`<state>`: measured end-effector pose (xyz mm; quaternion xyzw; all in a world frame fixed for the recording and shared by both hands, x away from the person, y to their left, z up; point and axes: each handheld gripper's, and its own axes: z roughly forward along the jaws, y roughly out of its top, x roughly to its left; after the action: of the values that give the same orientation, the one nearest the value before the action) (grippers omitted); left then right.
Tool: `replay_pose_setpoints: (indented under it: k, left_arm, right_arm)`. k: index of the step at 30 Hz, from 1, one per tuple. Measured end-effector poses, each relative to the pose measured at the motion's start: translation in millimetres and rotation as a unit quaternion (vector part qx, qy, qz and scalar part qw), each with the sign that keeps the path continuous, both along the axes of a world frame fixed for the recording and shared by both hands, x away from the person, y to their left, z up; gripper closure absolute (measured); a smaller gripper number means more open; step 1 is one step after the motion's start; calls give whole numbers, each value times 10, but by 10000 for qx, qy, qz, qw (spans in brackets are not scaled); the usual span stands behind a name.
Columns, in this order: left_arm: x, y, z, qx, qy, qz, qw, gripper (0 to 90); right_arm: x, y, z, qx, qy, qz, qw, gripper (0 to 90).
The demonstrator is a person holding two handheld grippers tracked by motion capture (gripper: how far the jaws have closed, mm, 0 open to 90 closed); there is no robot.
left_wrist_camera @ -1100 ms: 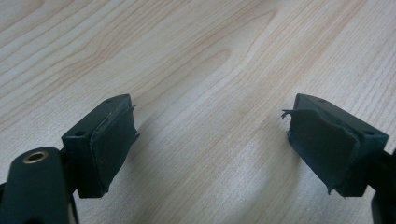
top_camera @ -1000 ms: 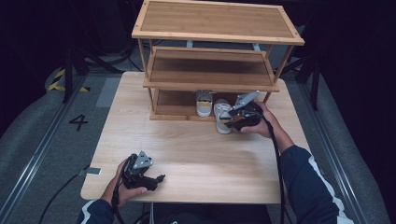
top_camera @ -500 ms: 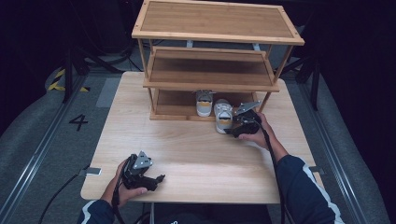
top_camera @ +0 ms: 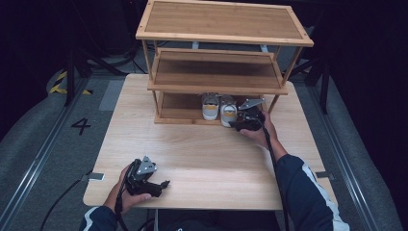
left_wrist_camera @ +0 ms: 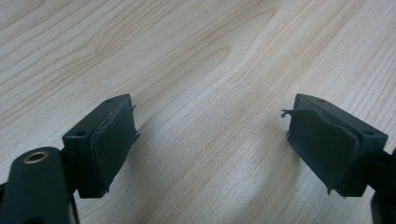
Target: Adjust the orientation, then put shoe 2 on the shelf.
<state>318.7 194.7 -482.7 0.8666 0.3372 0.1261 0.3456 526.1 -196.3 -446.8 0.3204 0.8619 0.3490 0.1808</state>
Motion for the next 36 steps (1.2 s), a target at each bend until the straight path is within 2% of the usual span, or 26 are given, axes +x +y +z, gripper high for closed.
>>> replay_pose_setpoints:
  k: [8,13,14,16,18,21,24,27,34,35,36]
  left_arm:
    - [1,1,0,0,-6,-7,10000,154]
    - [10,7,5,43,-5,-52,10000,154]
    - [10,7,3,38,-15,-51,10000,154]
    - [13,8,4,40,-13,-70,10000,154]
    - [15,9,5,46,-15,-79,10000,154]
    - [16,10,3,30,-20,-88,10000,154]
    - [11,8,3,32,-12,-62,10000,155]
    - [4,8,-1,-12,-7,-47,10000,156]
    - [4,9,-1,-8,-10,-51,10000,156]
    - [4,8,-3,-25,6,-48,10000,156]
    - [4,9,-3,-25,6,-52,10000,156]
  right_arm:
    - [123,92,-31,-13,-135,-292,9995,425]
    - [132,121,-50,20,-176,-383,9991,413]
    - [118,125,-49,-41,-211,-372,9991,413]
    - [85,137,-39,-105,-196,-272,9994,379]
    - [66,137,-27,-128,-193,-242,9994,379]
    - [-4,131,33,-232,-129,-54,9996,375]
    - [-74,134,80,-453,-50,158,9988,359]
    - [-164,128,128,-551,17,357,9978,357]
    - [-312,26,207,-819,0,479,9955,345]
    - [-345,-9,213,-754,144,505,9958,337]
    - [-354,-44,218,-786,178,524,9954,325]
